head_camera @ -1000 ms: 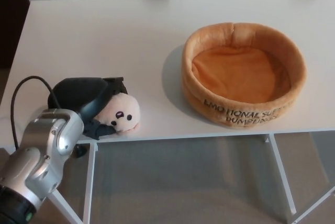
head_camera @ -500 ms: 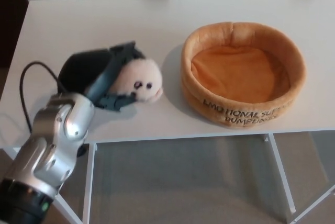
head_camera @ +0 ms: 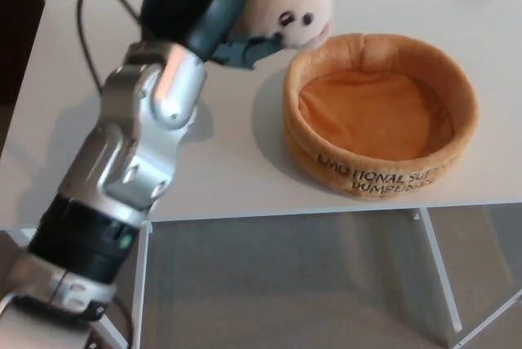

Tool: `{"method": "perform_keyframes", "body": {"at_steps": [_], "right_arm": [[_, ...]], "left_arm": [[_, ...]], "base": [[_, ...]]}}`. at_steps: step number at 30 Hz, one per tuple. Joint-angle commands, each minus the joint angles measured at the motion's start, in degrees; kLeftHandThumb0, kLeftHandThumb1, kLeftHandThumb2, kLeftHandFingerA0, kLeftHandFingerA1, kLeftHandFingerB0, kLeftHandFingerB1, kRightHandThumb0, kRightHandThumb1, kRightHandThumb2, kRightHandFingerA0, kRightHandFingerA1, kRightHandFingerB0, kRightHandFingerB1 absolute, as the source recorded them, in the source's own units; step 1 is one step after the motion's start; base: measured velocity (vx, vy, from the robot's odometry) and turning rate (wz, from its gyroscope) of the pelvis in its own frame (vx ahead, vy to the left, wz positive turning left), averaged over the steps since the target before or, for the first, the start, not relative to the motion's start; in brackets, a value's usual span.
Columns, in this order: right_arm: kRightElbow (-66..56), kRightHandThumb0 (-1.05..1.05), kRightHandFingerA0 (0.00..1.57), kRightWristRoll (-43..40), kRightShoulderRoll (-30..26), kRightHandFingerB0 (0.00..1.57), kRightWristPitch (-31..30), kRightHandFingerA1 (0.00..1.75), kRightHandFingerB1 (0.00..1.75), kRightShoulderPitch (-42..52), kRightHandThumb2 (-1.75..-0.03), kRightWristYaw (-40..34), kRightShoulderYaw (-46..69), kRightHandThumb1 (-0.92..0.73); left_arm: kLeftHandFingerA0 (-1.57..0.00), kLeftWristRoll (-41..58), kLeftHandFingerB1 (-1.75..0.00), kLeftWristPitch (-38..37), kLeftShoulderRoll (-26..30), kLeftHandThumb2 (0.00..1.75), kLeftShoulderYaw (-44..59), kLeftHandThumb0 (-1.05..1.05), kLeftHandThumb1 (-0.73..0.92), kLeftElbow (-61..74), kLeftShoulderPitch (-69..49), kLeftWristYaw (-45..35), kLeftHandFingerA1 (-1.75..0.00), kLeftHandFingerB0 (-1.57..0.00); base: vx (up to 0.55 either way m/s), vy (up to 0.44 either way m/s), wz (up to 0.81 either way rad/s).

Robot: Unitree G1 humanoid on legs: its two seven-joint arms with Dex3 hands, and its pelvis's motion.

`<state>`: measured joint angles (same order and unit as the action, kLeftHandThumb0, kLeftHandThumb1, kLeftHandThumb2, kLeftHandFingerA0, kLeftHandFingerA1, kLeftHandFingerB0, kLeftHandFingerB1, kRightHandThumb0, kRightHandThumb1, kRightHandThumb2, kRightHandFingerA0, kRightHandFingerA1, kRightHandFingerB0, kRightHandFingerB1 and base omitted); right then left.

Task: The robot walks towards a table in front, picks a dumpling toy with left hand and puts it in an orange round plate

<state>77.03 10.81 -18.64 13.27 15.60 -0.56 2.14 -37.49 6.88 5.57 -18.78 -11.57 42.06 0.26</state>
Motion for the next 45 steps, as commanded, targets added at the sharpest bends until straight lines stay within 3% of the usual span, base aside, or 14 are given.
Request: {"method": "perform_keyframes", "body": {"at_steps": [1, 2, 4, 8, 9, 12, 16, 21, 26, 31, 32, 33, 38, 45], "right_arm": [[0.3, -0.46, 0.72, -0.2, -0.8, 0.44, -0.6, 0.46, 0.35, -0.3, -0.61, 0.3, 0.4, -0.68], [0.3, -0.52, 0.67, -0.1, -0.9, 0.38, -0.7, 0.59, 0.47, -0.4, -0.84, 0.2, 0.3, -0.57], [0.4, -0.52, 0.67, 0.1, -0.9, 0.38, -0.8, 0.59, 0.47, -0.6, -0.84, 0.0, 0.2, -0.57], [-0.3, -0.52, 0.65, -0.5, -0.8, 0.38, 0.2, 0.59, 0.48, 0.0, -0.84, 0.5, 0.7, -0.57], [-0.3, -0.43, 0.69, -0.7, -0.8, 0.41, 0.1, 0.45, 0.35, -0.1, -0.61, 0.6, 0.8, -0.69], [-0.2, -0.43, 0.72, -0.4, -1.0, 0.43, -0.1, 0.46, 0.35, -0.6, -0.61, 0.9, 0.8, -0.69], [-0.1, -0.5, 0.67, -0.3, -0.9, 0.38, -0.4, 0.59, 0.48, -1.0, -0.83, 0.9, 0.7, -0.57], [0.1, -0.5, 0.67, -0.3, -0.7, 0.39, -0.9, 0.59, 0.48, -1.6, -0.83, 1.0, 0.7, -0.57], [0.1, -0.5, 0.68, 0.3, -0.9, 0.4, -0.7, 0.59, 0.48, -1.9, -0.84, 0.7, 0.2, -0.58], [0.1, -0.5, 0.68, 0.3, -1.0, 0.4, -0.6, 0.59, 0.48, -2.0, -0.84, 0.7, 0.0, -0.58], [-0.1, -0.49, 0.66, 0.6, -1.1, 0.4, -0.5, 0.58, 0.48, -2.0, -0.84, 0.7, -0.4, -0.58], [0.0, -0.49, 0.66, 0.7, -1.1, 0.41, -0.7, 0.57, 0.48, -2.0, -0.84, 0.6, -0.4, -0.59], [0.3, -0.43, 0.72, 0.9, -1.0, 0.44, -1.0, 0.44, 0.35, -2.1, -0.61, 0.4, -0.9, -0.7], [0.0, -0.51, 0.69, 0.5, -1.1, 0.41, -0.9, 0.6, 0.49, -2.2, -0.86, 0.7, -0.8, -0.58]], "left_arm": [[-0.84, -1.8, -0.86, 2.9, -3.1, 0.63, -2.1, -0.19, 0.65, -2.3, 4.7, 0.5, -1.6, -0.87], [-0.83, -1.9, -0.56, 3.4, -4.1, 0.6, -2.8, -0.25, 0.63, -3.1, 5.6, 0.2, -1.62, -0.86], [-0.83, -2.1, -0.56, 4.1, -5.5, 0.6, -3.8, -0.25, 0.63, -4.1, 6.9, -0.4, -1.62, -0.86], [-0.85, -2.7, -0.66, 4.4, -7.0, 0.59, -5.5, -0.19, 0.66, -5.6, 8.0, 0.1, -1.57, -0.87], [-0.99, -2.7, -0.91, 3.9, -7.8, 0.69, -6.0, -0.18, 0.57, -6.5, 8.1, 0.8, -1.55, -0.91], [-0.82, -3.2, -0.76, 2.6, -10.3, 0.61, -8.0, -0.2, 0.7, -10.4, 8.4, 3.5, -1.67, -0.88], [-0.8, -3.8, -1.31, 2.4, -11.0, 0.61, -9.3, -0.12, 0.73, -12.6, 8.5, 4.4, -1.66, -0.67], [-0.85, -3.4, -1.29, 3.9, -11.8, 0.62, -10.3, -0.17, 0.7, -13.7, 7.6, 2.5, -1.63, -0.72], [-0.83, -3.6, -0.67, 5.4, -11.5, 0.63, -10.8, -0.15, 0.71, -14.8, 6.8, 1.3, -1.44, -0.82], [-0.83, -3.4, -0.67, 6.9, -11.5, 0.63, -10.9, -0.15, 0.71, -15.2, 6.8, 0.6, -1.44, -0.82], [-0.23, -4.2, -0.36, 13.0, -10.9, 0.76, -12.4, -0.69, 0.47, -15.1, 8.6, -8.1, -0.45, -0.09], [-0.02, -4.3, -0.19, 15.3, -10.7, 0.85, -13.0, -0.76, 0.47, -15.1, 9.4, -11.6, -0.28, -0.08], [-0.05, -4.5, -0.11, 18.3, -10.3, 0.88, -14.1, -0.82, 0.49, -14.6, 10.0, -15.2, -0.22, -0.06], [0.0, -5.1, -0.03, 21.4, -9.1, 1.09, -16.3, -1.01, 0.62, -13.2, 10.4, -19.8, -0.16, 0.0]], "base": [[0.0, 0.0, 0.0], [0.0, 0.0, 0.0], [0.0, 0.0, 0.0], [0.0, 0.0, 0.0], [0.0, 0.0, 0.0], [0.0, 0.0, 0.0], [0.0, 0.0, 0.0], [0.0, 0.0, 0.0], [0.0, 0.0, 0.0], [0.0, 0.0, 0.0], [0.0, 0.0, 0.0], [0.0, 0.0, 0.0], [0.0, 0.0, 0.0], [0.0, 0.0, 0.0]]}}
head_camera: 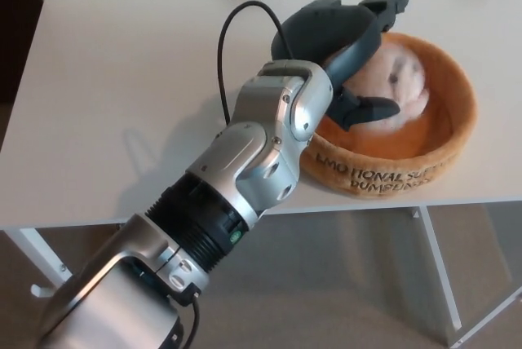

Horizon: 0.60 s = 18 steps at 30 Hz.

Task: The robot walks towards a table in front, picks a dumpling toy with left hand and puts it in an orange round plate

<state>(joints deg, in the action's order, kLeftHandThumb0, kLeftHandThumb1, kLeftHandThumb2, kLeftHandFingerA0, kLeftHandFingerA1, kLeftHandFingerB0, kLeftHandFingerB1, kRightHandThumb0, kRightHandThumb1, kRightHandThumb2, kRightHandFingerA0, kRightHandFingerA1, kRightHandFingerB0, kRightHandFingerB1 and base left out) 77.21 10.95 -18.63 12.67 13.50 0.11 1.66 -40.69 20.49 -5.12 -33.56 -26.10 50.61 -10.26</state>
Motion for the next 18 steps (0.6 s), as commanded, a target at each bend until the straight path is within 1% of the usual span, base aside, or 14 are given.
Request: {"method": "perform_keyframes", "body": {"at_steps": [1, 2, 11, 16, 17, 18], "right_arm": [[-0.3, -0.52, 0.66, 0.6, -1.2, 0.39, -0.3, 0.58, 0.48, -0.1, -0.85, 0.1, -0.5, -0.58], [-0.3, -0.44, 0.7, 0.5, -1.2, 0.46, -0.3, 0.44, 0.35, -0.2, -0.61, 0.1, -0.6, -0.7], [-0.5, -0.45, 0.69, -0.9, -1.0, 0.45, 0.1, 0.43, 0.35, -0.3, -0.61, 1.2, 0.6, -0.69], [-0.3, -0.43, 0.7, -0.4, -0.6, 0.44, 0.1, 0.44, 0.35, -0.2, -0.62, 0.7, 0.4, -0.7], [-0.4, -0.44, 0.72, -0.4, -0.6, 0.45, 0.0, 0.45, 0.35, -0.2, -0.61, 0.5, 0.4, -0.69], [-0.3, -0.51, 0.66, -0.4, -0.6, 0.39, -0.2, 0.58, 0.47, -0.2, -0.83, 0.4, 0.4, -0.57]], "left_arm": [[-0.01, -2.1, -0.03, 8.1, 2.1, 1.13, -2.2, -1.02, 0.65, 1.8, 1.9, -10.6, -0.17, 0.0], [0.0, -2.0, -0.01, 8.4, 2.4, 1.16, -2.5, -1.04, 0.7, 2.3, 1.9, -11.5, -0.15, 0.0], [0.0, -1.2, 0.0, 10.0, 2.8, 1.19, -2.5, -1.05, 0.72, 4.4, 1.8, -14.1, -0.15, 0.0], [0.0, -1.6, 0.0, 9.1, 4.2, 1.19, -2.8, -1.05, 0.73, 6.0, 0.9, -14.2, -0.15, 0.0], [0.0, -1.7, -0.06, 9.7, 4.8, 1.17, -2.3, -0.99, 0.69, 8.8, 0.0, -14.4, -0.17, 0.0], [0.0, -1.5, -0.07, 10.1, 5.1, 1.14, -1.3, -0.97, 0.68, 12.4, -1.5, -14.2, -0.17, 0.0]], "base": [[0.0, 0.0, 0.0], [0.0, 0.0, 0.0], [0.0, 0.0, 0.0], [0.0, 0.0, 0.0], [0.0, 0.0, 0.0], [0.0, 0.0, 0.0]]}}
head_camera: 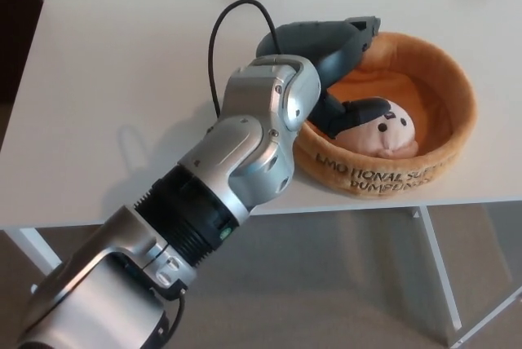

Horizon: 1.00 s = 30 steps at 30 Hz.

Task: The robot walks towards a table in front, picks a dumpling toy with left hand and puts it in an orange round plate

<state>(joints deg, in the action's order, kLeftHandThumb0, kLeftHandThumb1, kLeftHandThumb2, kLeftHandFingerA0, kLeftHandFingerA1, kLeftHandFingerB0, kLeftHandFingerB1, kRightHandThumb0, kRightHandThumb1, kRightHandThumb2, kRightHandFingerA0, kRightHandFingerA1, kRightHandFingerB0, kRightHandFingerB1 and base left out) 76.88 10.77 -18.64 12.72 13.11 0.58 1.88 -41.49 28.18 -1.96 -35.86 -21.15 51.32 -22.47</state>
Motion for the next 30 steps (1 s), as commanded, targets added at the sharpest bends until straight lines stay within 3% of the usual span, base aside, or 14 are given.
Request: {"method": "perform_keyframes", "body": {"at_steps": [1, 4, 5, 10, 11, 12, 13, 15, 16, 17, 18, 22, 24, 30], "right_arm": [[0.1, -0.51, 0.66, -0.2, -0.7, 0.39, -0.5, 0.58, 0.47, 0.2, -0.83, -0.1, 0.2, -0.57], [0.2, -0.51, 0.67, 0.5, -0.8, 0.39, -0.5, 0.58, 0.48, 0.2, -0.85, -0.3, -0.4, -0.58], [0.2, -0.51, 0.67, 0.6, -0.9, 0.39, -0.5, 0.59, 0.48, 0.2, -0.85, -0.3, -0.5, -0.58], [0.3, -0.5, 0.68, 0.7, -1.0, 0.4, -0.6, 0.59, 0.48, 0.2, -0.84, -0.2, -0.6, -0.59], [0.4, -0.45, 0.72, 0.3, -1.0, 0.44, -0.6, 0.45, 0.35, 0.3, -0.61, 0.0, -0.3, -0.68], [0.4, -0.51, 0.63, 0.0, -1.2, 0.37, -0.5, 0.58, 0.47, 0.6, -0.84, 0.2, -0.1, -0.56], [0.4, -0.5, 0.68, -0.1, -1.3, 0.39, -0.4, 0.59, 0.48, 0.8, -0.83, 0.2, 0.1, -0.57], [0.3, -0.5, 0.7, 0.1, -1.2, 0.39, -0.6, 0.6, 0.48, 0.9, -0.84, -0.3, -0.2, -0.58], [0.2, -0.49, 0.68, 0.2, -1.3, 0.39, -0.7, 0.6, 0.48, 1.0, -0.85, -0.3, -0.3, -0.58], [0.2, -0.49, 0.68, 0.3, -1.3, 0.39, -0.7, 0.6, 0.48, 1.0, -0.85, -0.3, -0.4, -0.58], [0.1, -0.5, 0.69, 0.1, -1.4, 0.38, -0.4, 0.61, 0.49, 1.1, -0.85, -0.1, -0.2, -0.57], [0.0, -0.5, 0.67, -0.5, -1.5, 0.41, 0.3, 0.6, 0.5, 2.0, -0.85, 0.5, 0.2, -0.57], [0.2, -0.43, 0.71, -0.3, -1.3, 0.45, 0.2, 0.46, 0.36, 2.4, -0.61, 0.4, 0.1, -0.69], [0.3, -0.43, 0.7, -0.5, -1.0, 0.44, -0.1, 0.45, 0.35, 1.9, -0.61, 0.6, 0.3, -0.69]], "left_arm": [[0.0, -0.3, -0.07, 2.9, 2.3, 1.14, 2.1, -0.97, 0.68, 11.4, -3.9, -1.6, -0.17, 0.0], [0.0, -0.8, -0.13, 2.2, 4.0, 1.09, 3.9, -0.94, 0.64, 23.0, -8.5, -0.7, -0.22, 0.0], [-0.07, -0.5, -0.19, 0.8, 4.7, 0.85, 5.0, -1.02, 0.64, 28.4, -11.1, 0.4, -0.27, 0.0], [-0.06, 0.5, -0.18, -2.1, 6.3, 1.05, 7.4, -0.93, 0.63, 39.4, -16.5, 1.4, -0.29, -0.05], [-0.08, 1.5, -0.21, -4.1, 8.3, 1.03, 9.9, -0.87, 0.59, 49.1, -20.9, 0.3, -0.3, 0.0], [-0.1, 1.8, -0.24, -4.5, 9.2, 0.64, 11.2, -0.93, 0.77, 55.8, -24.1, -0.6, -0.28, -0.02], [-0.06, 3.5, -0.29, -5.7, 10.2, 0.93, 13.1, -0.93, 0.6, 60.7, -27.3, -1.3, -0.4, -0.05], [-0.13, 7.0, -0.31, -8.3, 13.5, 0.96, 18.0, -0.89, 0.6, 72.3, -36.4, -3.9, -0.46, -0.03], [-0.01, 8.8, -0.49, -9.8, 14.9, 0.95, 20.2, -0.4, 0.28, 77.2, -41.7, -4.8, -0.48, 0.0], [-0.01, 9.9, -0.49, -10.7, 15.6, 0.95, 21.4, -0.4, 0.28, 79.6, -44.8, -5.3, -0.48, 0.0], [-0.21, 13.3, -0.36, -16.3, 16.5, 0.94, 24.8, -0.88, 0.58, 80.6, -52.4, -5.1, -0.48, -0.07], [-0.19, 21.9, -0.35, -32.6, 19.6, 0.88, 33.2, -0.79, 0.55, 80.5, -77.5, -3.5, -0.47, -0.05], [-0.17, 23.7, -0.38, -42.9, 21.8, 0.84, 37.5, -0.78, 0.54, 76.0, -92.9, -0.6, -0.45, -0.07], [-0.18, 24.8, -0.38, -49.7, 23.8, 0.83, 39.8, -0.77, 0.53, 69.9, -99.4, 1.9, -0.45, -0.09]], "base": [[0.0, 0.0, 0.0], [0.0, 0.0, 0.0], [0.0, 0.0, 0.0], [0.0, 0.0, 0.0], [0.0, 0.0, 0.0], [0.0, 0.0, 0.0], [0.0, 0.0, 0.0], [0.0, 0.0, 0.0], [0.0, 0.0, 0.0], [0.0, 0.0, 0.0], [0.0, 0.0, 0.0], [0.0, 0.0, 0.0], [0.0, 0.0, 0.0], [0.0, 0.0, 0.0]]}}
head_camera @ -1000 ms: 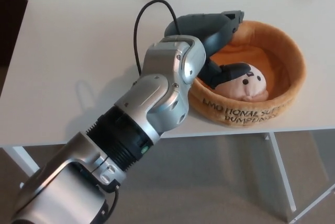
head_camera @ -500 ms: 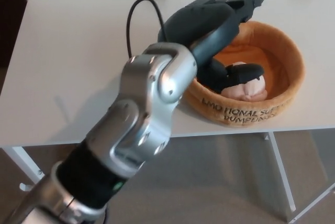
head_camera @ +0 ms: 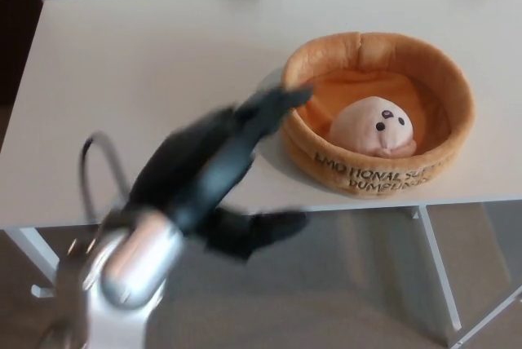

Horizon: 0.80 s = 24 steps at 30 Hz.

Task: The robot walks towards a table in front, picks a dumpling toy with left hand and puts it in an orange round plate

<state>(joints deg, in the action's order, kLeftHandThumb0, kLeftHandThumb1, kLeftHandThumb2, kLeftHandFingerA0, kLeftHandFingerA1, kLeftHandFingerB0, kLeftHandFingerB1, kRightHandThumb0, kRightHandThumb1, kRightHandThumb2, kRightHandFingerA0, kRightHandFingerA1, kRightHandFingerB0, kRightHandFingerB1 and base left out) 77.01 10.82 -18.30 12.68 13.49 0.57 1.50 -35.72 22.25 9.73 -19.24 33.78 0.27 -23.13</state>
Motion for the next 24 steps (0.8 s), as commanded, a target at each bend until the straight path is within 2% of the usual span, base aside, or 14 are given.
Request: {"method": "perform_keyframes", "body": {"at_steps": [1, 2, 3, 6, 7, 9, 13, 14, 19, 20, 21, 22, 23, 24], "right_arm": [[0.1, -0.43, 0.73, -0.2, -1.3, 0.45, -0.1, 0.46, 0.35, 2.0, -0.62, 0.1, 0.3, -0.69], [0.1, -0.43, 0.73, 0.0, -1.2, 0.45, -0.2, 0.46, 0.35, 2.3, -0.62, -0.2, 0.1, -0.69], [0.1, -0.43, 0.72, -0.3, -1.3, 0.45, 0.0, 0.46, 0.36, 2.6, -0.61, -0.1, 0.4, -0.68], [0.0, -0.43, 0.72, -0.9, -1.4, 0.45, 0.2, 0.46, 0.36, 2.9, -0.61, 0.2, 1.0, -0.68], [0.1, -0.49, 0.66, -0.6, -1.3, 0.41, 0.2, 0.59, 0.49, 3.2, -0.85, 0.1, 0.7, -0.58], [0.1, -0.49, 0.66, -0.1, -1.2, 0.41, 0.1, 0.59, 0.49, 3.6, -0.85, -0.1, 0.2, -0.58], [0.1, -0.49, 0.66, -0.1, -1.2, 0.41, 0.1, 0.59, 0.49, 3.6, -0.85, -0.1, 0.2, -0.58], [0.2, -0.49, 0.65, -0.6, -1.4, 0.42, -0.2, 0.58, 0.49, 3.1, -0.84, 0.0, 0.8, -0.57], [0.2, -0.5, 0.66, -0.9, -2.2, 0.4, -0.7, 0.58, 0.48, 1.4, -0.84, 0.1, 1.2, -0.58], [0.3, -0.41, 0.71, -1.1, -2.1, 0.45, -0.9, 0.45, 0.35, 1.0, -0.61, 0.3, 1.4, -0.69], [0.3, -0.41, 0.71, -1.1, -2.1, 0.45, -1.0, 0.45, 0.35, 0.9, -0.61, 0.4, 1.5, -0.69], [0.4, -0.49, 0.66, -0.9, -2.0, 0.4, -1.2, 0.58, 0.48, 0.7, -0.84, 0.2, 1.3, -0.58], [0.1, -0.41, 0.69, -0.9, -2.3, 0.45, -1.1, 0.44, 0.35, 0.4, -0.61, 0.4, 1.2, -0.7], [0.0, -0.41, 0.69, -0.9, -2.5, 0.45, -1.1, 0.44, 0.35, 0.2, -0.61, 0.6, 1.2, -0.7]], "left_arm": [[-0.47, 18.1, -0.31, -47.9, 13.3, 0.57, 23.4, -0.64, 0.56, 5.5, -51.9, 6.0, -0.42, -0.33], [-0.47, 17.4, -0.31, -51.0, 14.2, 0.57, 23.6, -0.64, 0.56, -1.7, -54.5, 8.5, -0.42, -0.33], [-0.45, 14.7, -0.31, -48.8, 15.7, 0.58, 22.7, -0.64, 0.59, -12.7, -54.4, 12.1, -0.36, -0.31], [-0.45, 11.1, -0.31, -44.1, 17.5, 0.58, 21.4, -0.64, 0.59, -24.7, -52.8, 15.7, -0.36, -0.31], [-0.5, 7.9, -0.29, -39.6, 17.3, 0.58, 19.0, -0.49, 0.6, -36.1, -48.4, 21.8, -0.53, -0.25], [-0.5, 3.0, -0.29, -33.3, 17.1, 0.58, 15.6, -0.49, 0.6, -53.6, -41.8, 31.0, -0.53, -0.25], [-0.5, 3.0, -0.29, -34.6, 17.3, 0.58, 15.5, -0.49, 0.6, -55.0, -41.4, 31.8, -0.53, -0.25], [-0.74, 5.2, -0.32, -32.5, 15.7, 0.58, 16.5, -0.33, 0.56, -59.9, -38.0, 29.8, -1.12, -0.33], [-0.89, 10.1, -0.34, -27.5, 12.9, 0.57, 17.9, -0.22, 0.56, -75.7, -27.1, 23.5, -1.05, -0.36], [-0.93, 9.9, -0.36, -28.3, 13.3, 0.55, 17.1, -0.25, 0.51, -80.9, -24.0, 22.4, -0.86, -0.41], [-0.93, 9.8, -0.36, -28.7, 13.5, 0.55, 16.9, -0.25, 0.51, -82.3, -23.3, 22.2, -0.86, -0.41], [-0.9, 10.7, -0.36, -29.5, 13.3, 0.55, 17.2, -0.25, 0.51, -85.8, -21.4, 20.9, -0.84, -0.43], [-0.82, 10.4, -0.36, -29.4, 12.9, 0.57, 17.0, -0.33, 0.56, -88.9, -19.9, 21.8, -0.75, -0.44], [-0.82, 10.1, -0.36, -29.3, 12.6, 0.57, 16.7, -0.33, 0.56, -91.1, -18.8, 22.5, -0.75, -0.44]], "base": [[0.0, 0.0, 0.0], [0.0, 0.0, 0.0], [0.0, 0.0, 0.0], [0.0, 0.0, 0.0], [0.0, 0.0, 0.0], [0.0, 0.0, 0.0], [0.0, 0.0, 0.0], [0.0, 0.0, 0.0], [0.0, 0.0, 0.0], [0.0, 0.0, 0.0], [0.0, 0.0, 0.0], [0.0, 0.0, 0.0], [0.0, 0.0, 0.0], [0.0, 0.0, 0.0]]}}
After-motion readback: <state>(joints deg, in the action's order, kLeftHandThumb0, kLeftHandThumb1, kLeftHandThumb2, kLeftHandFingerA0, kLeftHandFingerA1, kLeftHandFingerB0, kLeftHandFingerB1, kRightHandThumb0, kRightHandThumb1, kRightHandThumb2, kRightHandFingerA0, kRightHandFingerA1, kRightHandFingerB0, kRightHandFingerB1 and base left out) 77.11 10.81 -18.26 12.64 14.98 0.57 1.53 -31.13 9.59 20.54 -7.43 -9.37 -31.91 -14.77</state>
